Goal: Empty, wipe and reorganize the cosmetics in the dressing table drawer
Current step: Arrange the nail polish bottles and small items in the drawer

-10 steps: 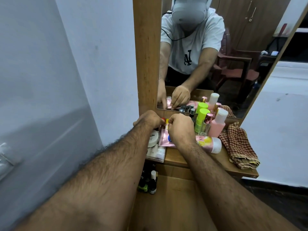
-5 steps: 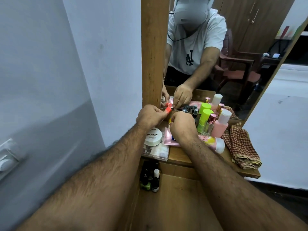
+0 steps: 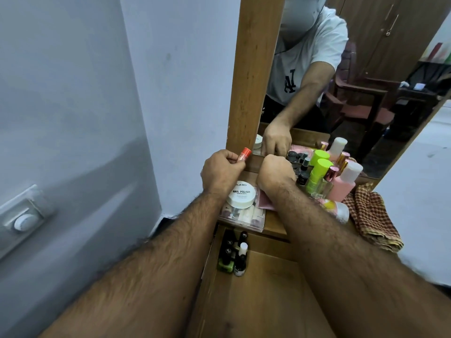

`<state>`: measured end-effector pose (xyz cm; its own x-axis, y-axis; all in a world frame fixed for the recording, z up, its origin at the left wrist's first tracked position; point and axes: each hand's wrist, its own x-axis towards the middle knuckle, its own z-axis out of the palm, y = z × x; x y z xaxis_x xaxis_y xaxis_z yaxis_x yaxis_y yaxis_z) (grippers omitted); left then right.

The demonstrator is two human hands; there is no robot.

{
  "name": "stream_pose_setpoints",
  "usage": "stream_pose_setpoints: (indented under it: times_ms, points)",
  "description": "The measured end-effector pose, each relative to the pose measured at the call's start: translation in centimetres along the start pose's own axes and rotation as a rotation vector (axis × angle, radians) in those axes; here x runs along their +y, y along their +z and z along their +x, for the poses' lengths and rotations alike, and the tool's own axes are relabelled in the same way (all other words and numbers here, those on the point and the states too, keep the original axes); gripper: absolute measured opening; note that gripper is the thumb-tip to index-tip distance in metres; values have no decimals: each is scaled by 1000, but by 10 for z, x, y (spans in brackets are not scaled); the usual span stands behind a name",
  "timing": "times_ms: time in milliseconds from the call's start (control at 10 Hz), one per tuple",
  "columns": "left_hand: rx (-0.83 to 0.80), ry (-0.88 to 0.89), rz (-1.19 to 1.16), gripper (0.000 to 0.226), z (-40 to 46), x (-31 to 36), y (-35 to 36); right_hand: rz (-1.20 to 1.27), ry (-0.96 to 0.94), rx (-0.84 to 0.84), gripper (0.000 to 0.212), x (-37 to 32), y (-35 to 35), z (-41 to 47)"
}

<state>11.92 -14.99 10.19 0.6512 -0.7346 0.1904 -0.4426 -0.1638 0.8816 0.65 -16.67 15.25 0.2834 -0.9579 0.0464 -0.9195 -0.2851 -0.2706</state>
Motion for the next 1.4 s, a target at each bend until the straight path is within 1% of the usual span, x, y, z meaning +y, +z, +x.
stream_pose_setpoints:
  times_ms: [600, 800, 1000, 1200, 1400]
  points:
    - [25, 16, -34, 9, -1, -3, 2, 34, -20, 41, 30, 8, 23, 26]
    - [29, 25, -47, 15, -3, -4, 1, 77, -33, 72, 33, 12, 30, 30]
    - [67, 37, -83, 16, -2, -4, -2, 205, 5, 148, 27, 14, 25, 29]
    - [93, 46, -94, 20, -3, 4, -7, 352, -63, 229, 20, 14, 17, 27]
    - [130, 63, -159, 23, -15, 23, -17, 543, -92, 357, 25, 12, -10, 13]
